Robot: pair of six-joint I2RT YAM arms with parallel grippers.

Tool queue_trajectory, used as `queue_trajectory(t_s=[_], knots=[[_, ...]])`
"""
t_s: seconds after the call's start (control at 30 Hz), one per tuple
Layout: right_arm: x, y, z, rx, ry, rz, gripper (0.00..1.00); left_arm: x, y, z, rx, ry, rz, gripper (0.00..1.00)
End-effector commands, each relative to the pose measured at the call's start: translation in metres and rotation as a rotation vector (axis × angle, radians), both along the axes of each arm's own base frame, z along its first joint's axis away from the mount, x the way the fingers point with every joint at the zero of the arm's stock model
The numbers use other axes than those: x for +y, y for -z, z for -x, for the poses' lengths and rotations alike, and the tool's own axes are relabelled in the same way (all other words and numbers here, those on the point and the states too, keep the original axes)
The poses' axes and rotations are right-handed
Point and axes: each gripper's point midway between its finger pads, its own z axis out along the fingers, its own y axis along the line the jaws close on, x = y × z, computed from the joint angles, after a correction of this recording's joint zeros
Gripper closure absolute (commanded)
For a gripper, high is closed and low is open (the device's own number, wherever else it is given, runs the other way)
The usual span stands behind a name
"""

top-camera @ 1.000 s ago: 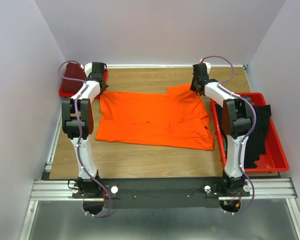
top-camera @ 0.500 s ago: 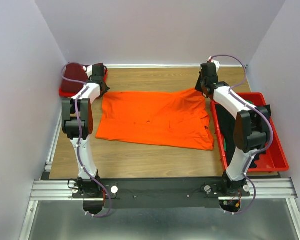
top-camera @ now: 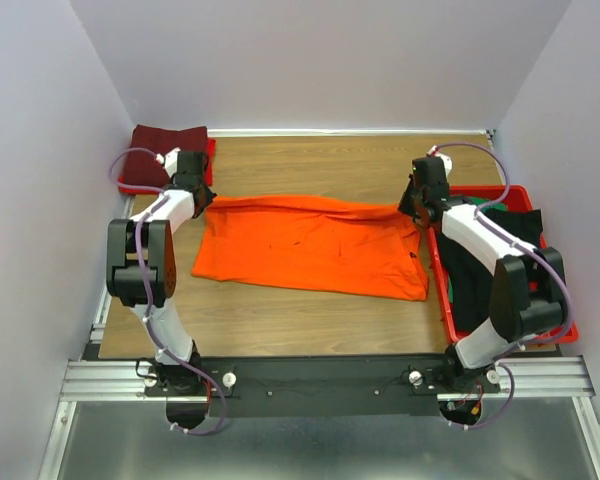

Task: Fold and stack the t-shirts
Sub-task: Fold the tshirt

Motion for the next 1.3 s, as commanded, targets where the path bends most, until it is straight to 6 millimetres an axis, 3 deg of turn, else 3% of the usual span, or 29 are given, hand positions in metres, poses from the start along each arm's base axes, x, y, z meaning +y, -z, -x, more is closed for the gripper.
queue_trajectory(t_s=[0.0,0.17,0.43,0.83,1.27], knots=[[-0.001,-0.005,0.020,-0.007,0.017,-0.058,1.00,0.001,-0.016,0.006,-0.079,-0.044,0.027,1.00],[0.003,-0.001,0.043,0.014,0.005,-0.106,0.99,0.001,-0.017,0.022,-0.108,-0.078,0.057,1.00],[0.016,0.006,0.068,0.047,-0.030,-0.194,0.99,0.001,-0.024,0.032,-0.137,-0.075,0.058,1.00],[0.008,0.006,0.093,0.041,0.001,-0.205,1.00,0.007,-0.029,0.052,-0.162,-0.109,0.055,1.00],[-0.002,0.023,0.112,0.077,0.045,-0.193,0.99,0.005,-0.009,0.071,-0.133,-0.099,0.060,1.00]])
